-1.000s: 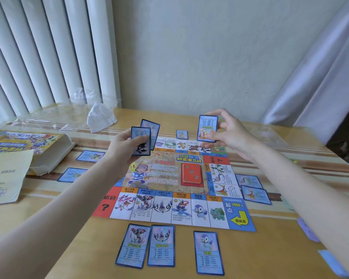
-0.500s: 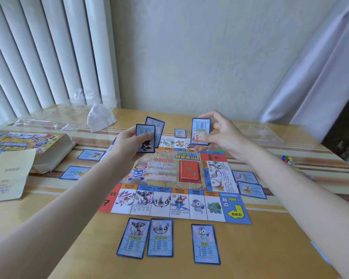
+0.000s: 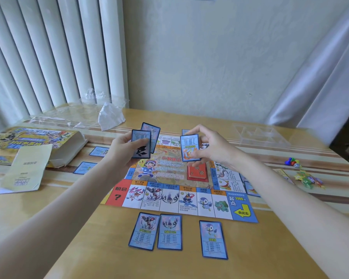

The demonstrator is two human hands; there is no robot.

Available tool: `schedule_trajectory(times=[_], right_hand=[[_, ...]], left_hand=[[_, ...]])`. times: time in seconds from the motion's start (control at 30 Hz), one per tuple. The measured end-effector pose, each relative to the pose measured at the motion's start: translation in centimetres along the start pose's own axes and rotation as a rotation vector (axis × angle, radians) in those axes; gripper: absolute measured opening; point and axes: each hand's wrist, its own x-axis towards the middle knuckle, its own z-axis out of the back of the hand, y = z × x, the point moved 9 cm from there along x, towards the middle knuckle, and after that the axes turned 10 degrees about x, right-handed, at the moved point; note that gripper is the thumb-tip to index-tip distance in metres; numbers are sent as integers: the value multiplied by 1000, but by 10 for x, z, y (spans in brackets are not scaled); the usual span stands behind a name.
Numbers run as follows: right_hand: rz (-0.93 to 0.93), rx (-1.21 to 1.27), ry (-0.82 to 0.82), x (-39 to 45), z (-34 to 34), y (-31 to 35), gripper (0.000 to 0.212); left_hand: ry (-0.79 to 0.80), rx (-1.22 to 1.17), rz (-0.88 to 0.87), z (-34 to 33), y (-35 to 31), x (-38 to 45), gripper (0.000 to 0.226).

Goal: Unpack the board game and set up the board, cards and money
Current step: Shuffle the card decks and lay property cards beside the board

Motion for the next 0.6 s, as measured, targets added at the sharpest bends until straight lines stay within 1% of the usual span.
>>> schedule_trajectory(times=[0.13,0.27,0.3,0.37,0.5,0.6], right_hand=[[-14,-5,18,-4,-3,-3,41],[5,0,-19,-8,2,-3,41],[23,2,-58,-8,6,-2,40],[88,-12,-189,-8,21,2,39],[196,-21,-444,-8,50,11,40],[211,-91,-531,-4,63,16,38]], left_hand=[[-4,1,3,0,2,-3,12],[-27,-17,0,3,1,-3,14],[-45,-22,0,5,0,-2,17],[-98,-35,2,8,-1,1,22],[-236,-48,19,18,-1,7,19],[-291,-67,25,21,-4,12,17]])
